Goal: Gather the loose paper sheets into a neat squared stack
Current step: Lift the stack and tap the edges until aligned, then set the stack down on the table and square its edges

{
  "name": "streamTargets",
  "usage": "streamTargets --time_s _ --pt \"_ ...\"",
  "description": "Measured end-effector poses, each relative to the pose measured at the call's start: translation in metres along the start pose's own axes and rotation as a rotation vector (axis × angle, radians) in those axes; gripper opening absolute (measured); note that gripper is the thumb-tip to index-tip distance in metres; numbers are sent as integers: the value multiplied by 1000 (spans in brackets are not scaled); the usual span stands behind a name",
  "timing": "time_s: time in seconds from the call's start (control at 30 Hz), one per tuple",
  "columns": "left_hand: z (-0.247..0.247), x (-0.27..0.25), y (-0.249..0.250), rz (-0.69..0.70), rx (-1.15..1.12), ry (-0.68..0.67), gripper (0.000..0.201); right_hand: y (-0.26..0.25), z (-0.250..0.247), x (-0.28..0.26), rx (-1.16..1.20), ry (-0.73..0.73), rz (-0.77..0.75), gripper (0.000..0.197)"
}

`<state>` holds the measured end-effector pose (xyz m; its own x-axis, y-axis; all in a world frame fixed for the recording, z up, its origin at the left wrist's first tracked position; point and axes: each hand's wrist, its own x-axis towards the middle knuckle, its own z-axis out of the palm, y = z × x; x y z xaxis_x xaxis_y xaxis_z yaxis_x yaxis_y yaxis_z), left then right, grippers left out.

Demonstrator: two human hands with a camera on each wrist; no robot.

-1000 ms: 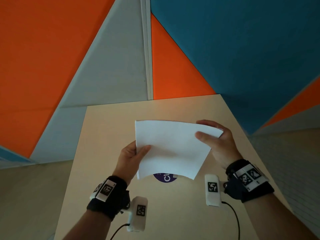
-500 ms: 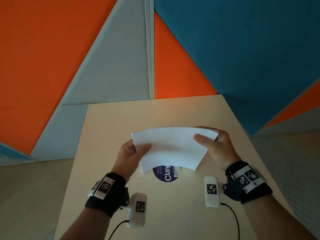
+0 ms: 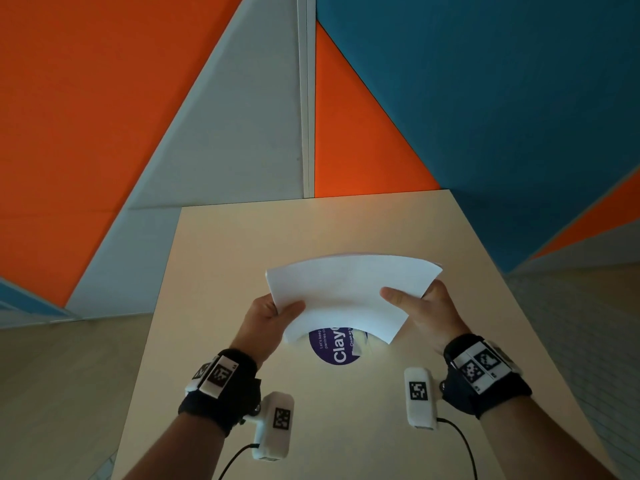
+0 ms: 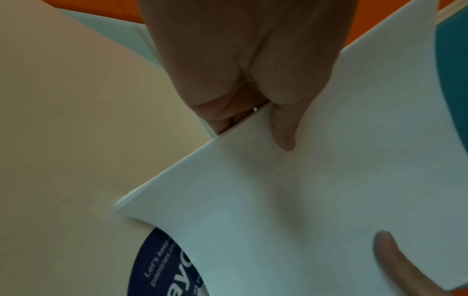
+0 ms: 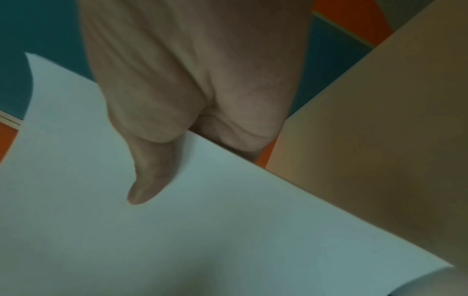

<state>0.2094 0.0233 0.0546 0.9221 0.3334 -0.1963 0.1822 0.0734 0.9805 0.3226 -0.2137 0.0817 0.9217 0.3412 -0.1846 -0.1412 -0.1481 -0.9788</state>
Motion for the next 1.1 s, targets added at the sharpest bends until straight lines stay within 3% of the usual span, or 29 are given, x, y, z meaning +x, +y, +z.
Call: streamTargets --time_s 0.13,0.3,0.43,0.6,0.7,0.8,0.87,0.93,1.03,1.1 --pt "-3 0 -12 -46 55 1 22 17 0 -1 -12 -14 25 13" --pt "-9 5 -44 -151 347 -20 16 47 3 7 -145 -48 95 13" --pt "-9 9 -50 -198 488 -42 28 72 2 14 -306 -55 145 13" --pt "-15 16 -39 -191 464 -35 20 63 -1 22 -308 74 127 14" --pt "-17 17 -26 -155 430 -15 15 43 -7 21 -317 66 44 25" --pt "-20 16 -20 -142 413 -1 22 38 -12 23 -371 61 31 8" --pt "-20 13 -21 -183 472 17 14 45 -14 23 -425 49 83 8" --pt "-19 8 -27 -230 520 31 10 57 -13 20 -471 22 160 15" --pt "-15 -4 -40 -322 550 20 16 78 -11 9 -581 -2 215 43" --pt "-12 -10 -50 -375 559 11 18 90 -10 3 -626 -8 247 42"
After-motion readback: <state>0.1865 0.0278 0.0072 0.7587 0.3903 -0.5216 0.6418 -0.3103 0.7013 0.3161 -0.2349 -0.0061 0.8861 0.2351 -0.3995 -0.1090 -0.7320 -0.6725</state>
